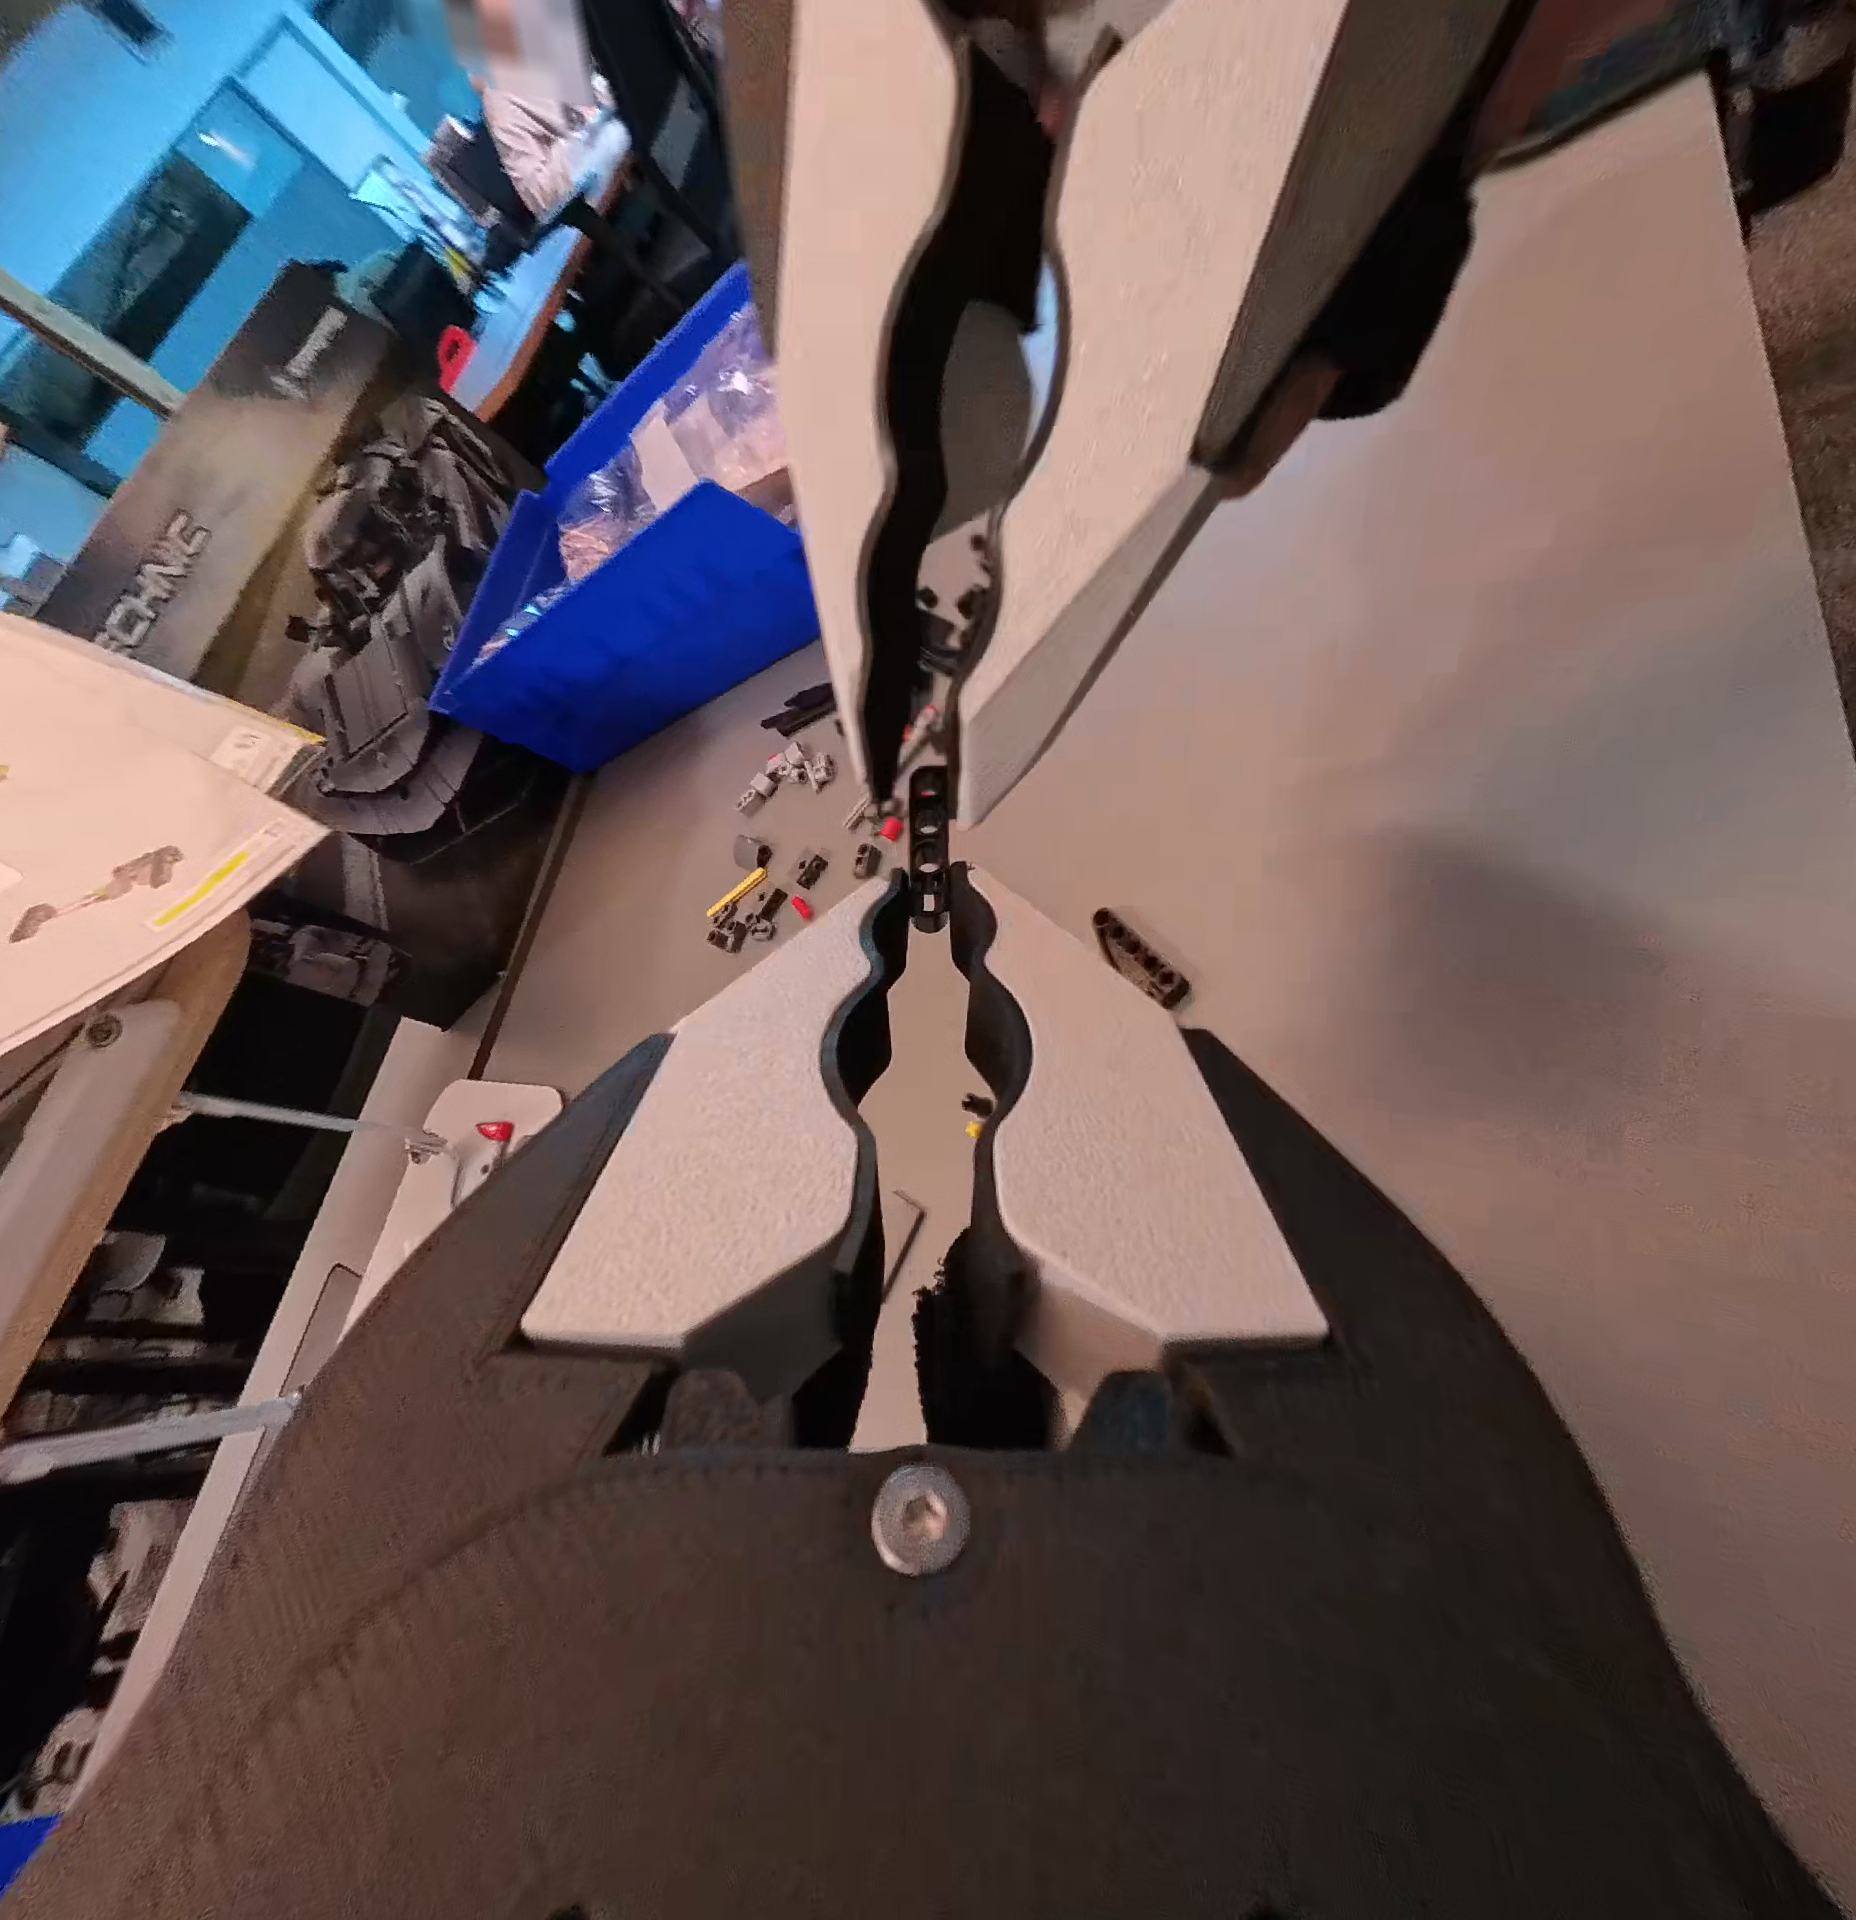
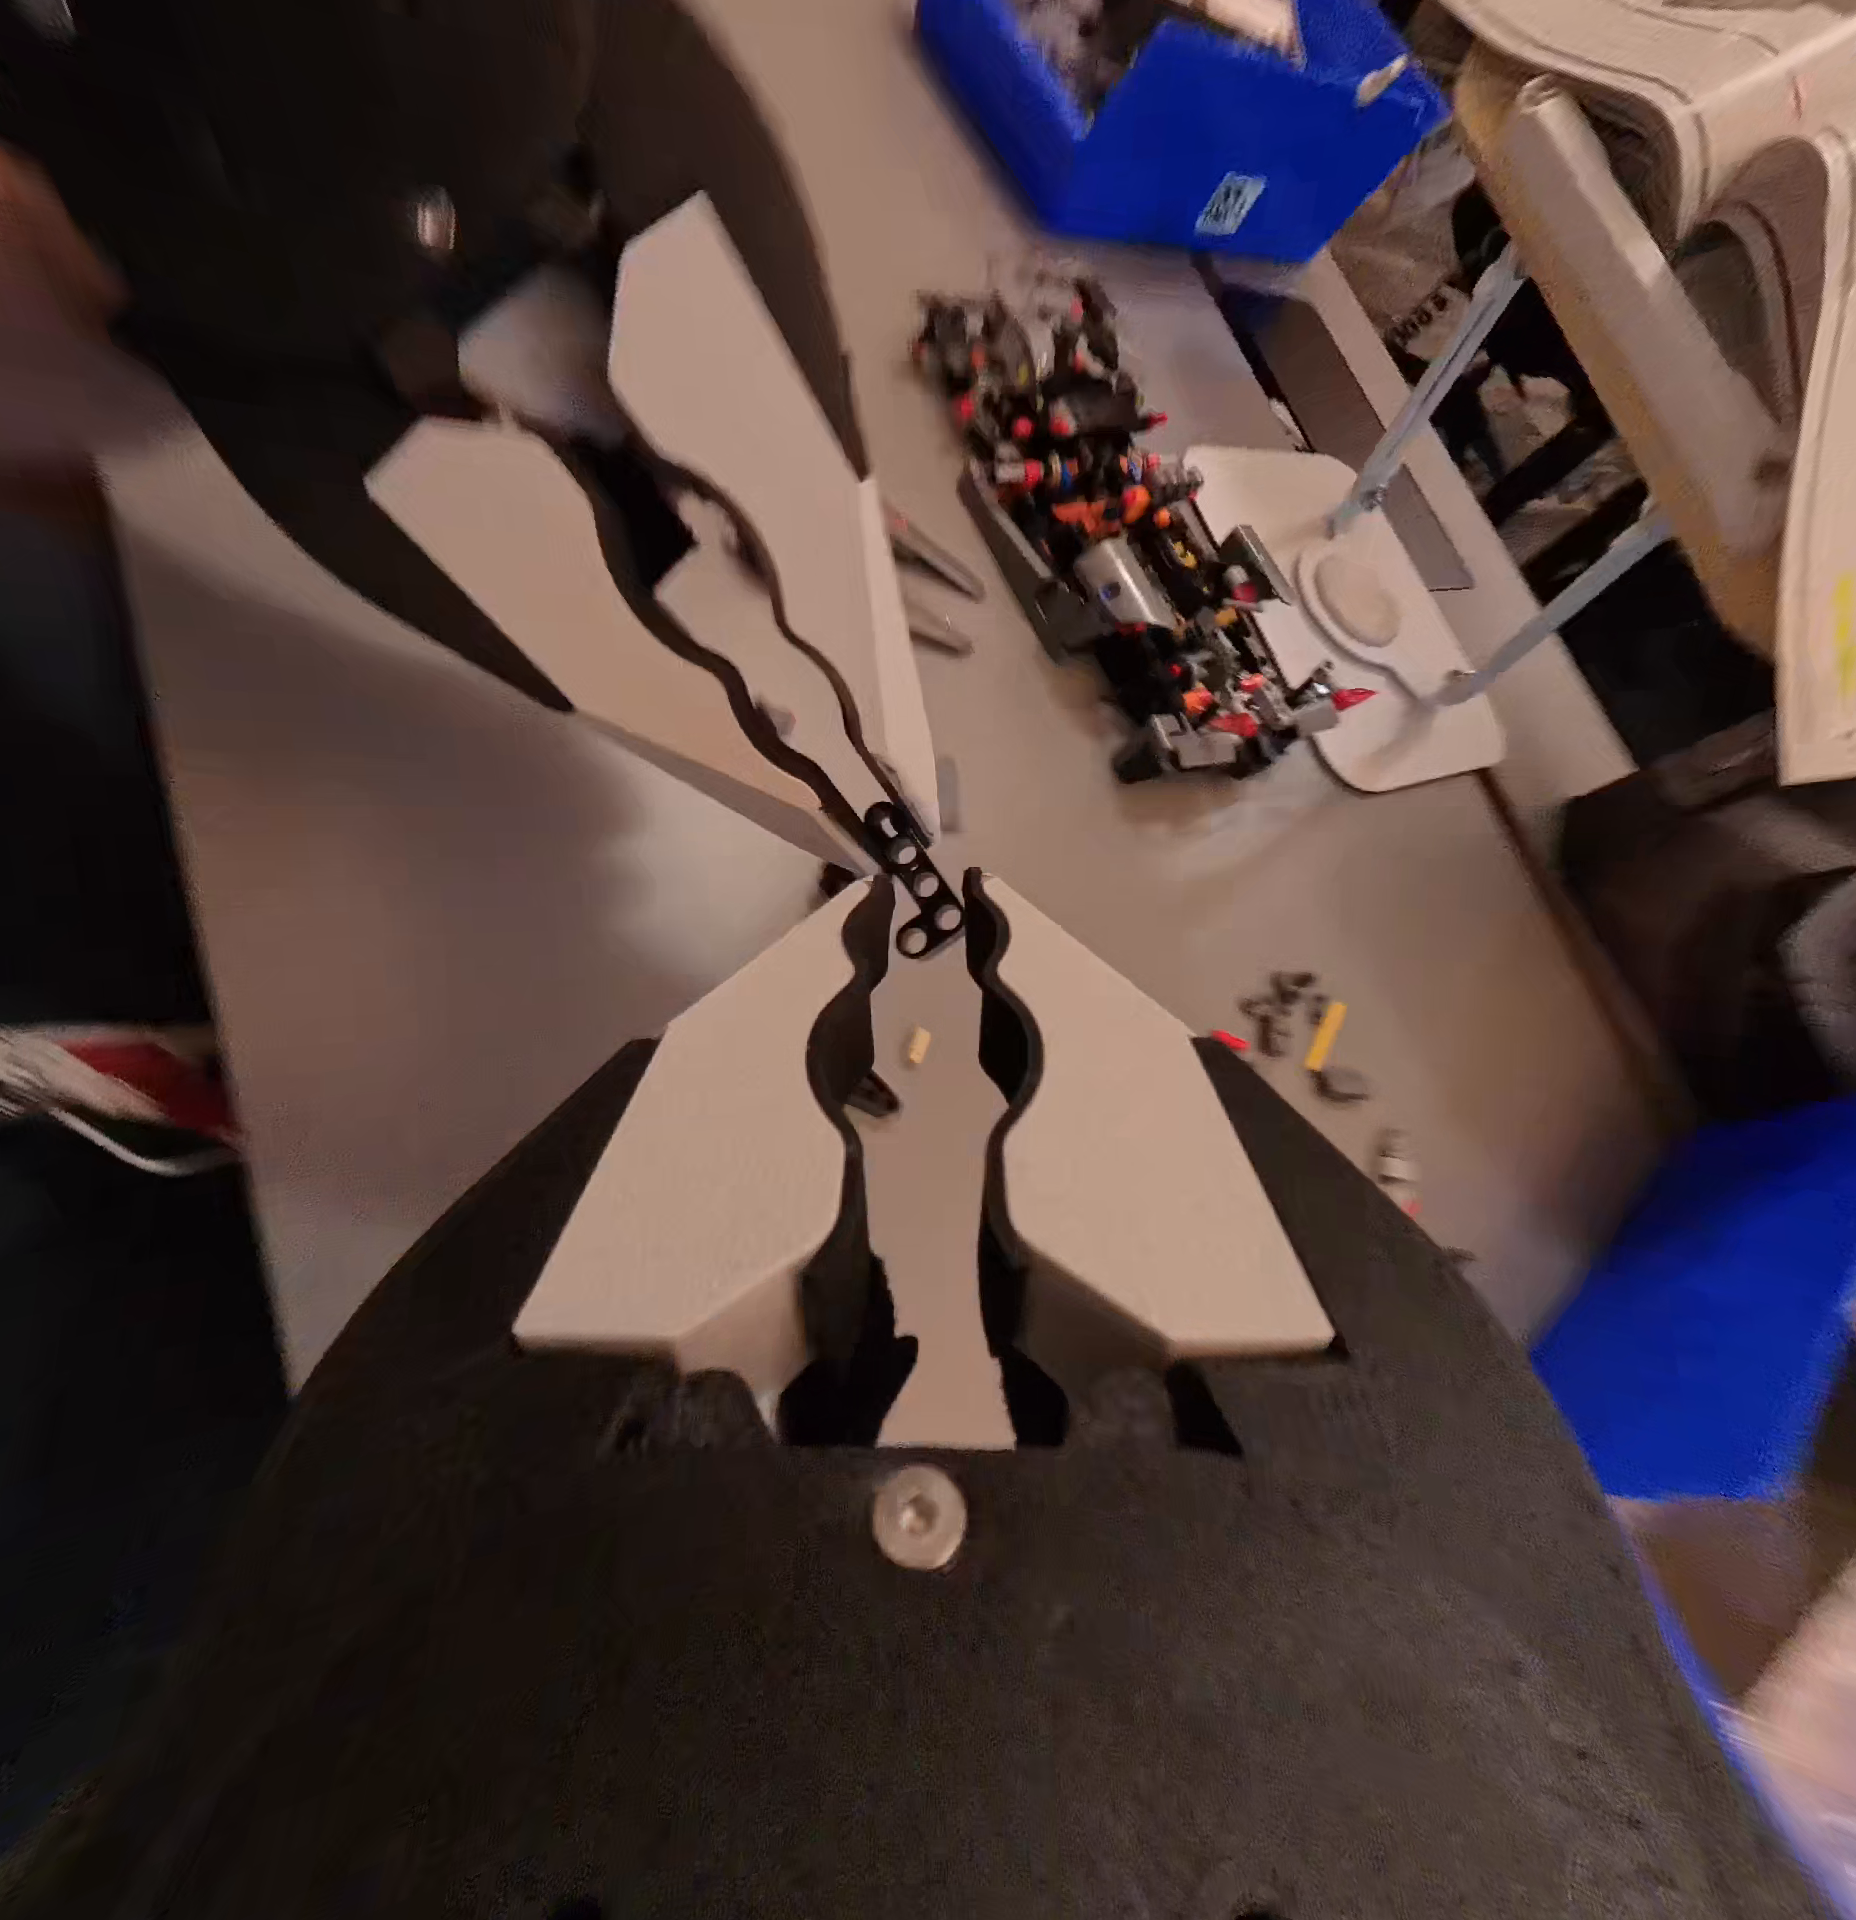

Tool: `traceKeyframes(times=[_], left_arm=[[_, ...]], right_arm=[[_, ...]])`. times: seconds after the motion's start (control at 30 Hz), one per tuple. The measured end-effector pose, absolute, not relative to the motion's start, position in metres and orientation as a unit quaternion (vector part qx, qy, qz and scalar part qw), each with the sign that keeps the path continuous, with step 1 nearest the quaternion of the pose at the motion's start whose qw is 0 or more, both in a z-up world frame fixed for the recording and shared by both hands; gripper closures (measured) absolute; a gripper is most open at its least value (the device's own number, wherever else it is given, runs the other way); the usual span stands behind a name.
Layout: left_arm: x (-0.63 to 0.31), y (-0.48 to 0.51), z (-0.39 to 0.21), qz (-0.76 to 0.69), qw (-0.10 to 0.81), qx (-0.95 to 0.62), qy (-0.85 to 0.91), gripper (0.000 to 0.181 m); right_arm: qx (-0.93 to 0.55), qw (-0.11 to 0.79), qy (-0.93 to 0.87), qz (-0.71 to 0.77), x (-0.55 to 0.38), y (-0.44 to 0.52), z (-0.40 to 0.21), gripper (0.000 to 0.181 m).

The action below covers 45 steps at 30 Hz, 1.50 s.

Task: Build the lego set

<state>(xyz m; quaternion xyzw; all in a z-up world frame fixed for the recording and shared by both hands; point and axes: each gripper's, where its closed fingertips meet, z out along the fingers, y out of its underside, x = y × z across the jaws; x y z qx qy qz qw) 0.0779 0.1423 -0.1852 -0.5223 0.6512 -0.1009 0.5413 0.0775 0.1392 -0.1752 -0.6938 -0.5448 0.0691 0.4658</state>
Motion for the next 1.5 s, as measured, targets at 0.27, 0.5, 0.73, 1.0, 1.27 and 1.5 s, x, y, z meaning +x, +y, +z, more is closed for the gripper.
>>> traceKeyframes(times=[0.27,0.5,0.73,1.0,1.27,1.5], left_arm=[[0.078,0.142,-0.189,-0.084,0.520,-0.525,0.669,0.176],[0.070,0.140,-0.189,-0.120,0.524,-0.537,0.650,0.172],[0.063,0.146,-0.201,-0.138,0.522,-0.555,0.632,0.174],[0.059,0.151,-0.201,-0.135,0.543,-0.548,0.621,0.174],[0.055,0.155,-0.207,-0.131,0.541,-0.557,0.616,0.176],[0.049,0.160,-0.202,-0.191,0.555,-0.572,0.572,0.176]], right_arm=[[-0.641,0.429,-0.632,-0.079,0.077,0.144,-0.191,0.175],[-0.657,0.436,-0.615,0.005,0.070,0.140,-0.192,0.176],[-0.640,0.412,-0.648,0.026,0.060,0.146,-0.203,0.176],[-0.632,0.390,-0.669,0.042,0.056,0.151,-0.206,0.176],[-0.643,0.393,-0.654,0.070,0.054,0.154,-0.205,0.168],[-0.656,0.394,-0.626,0.151,0.056,0.157,-0.201,0.158]])
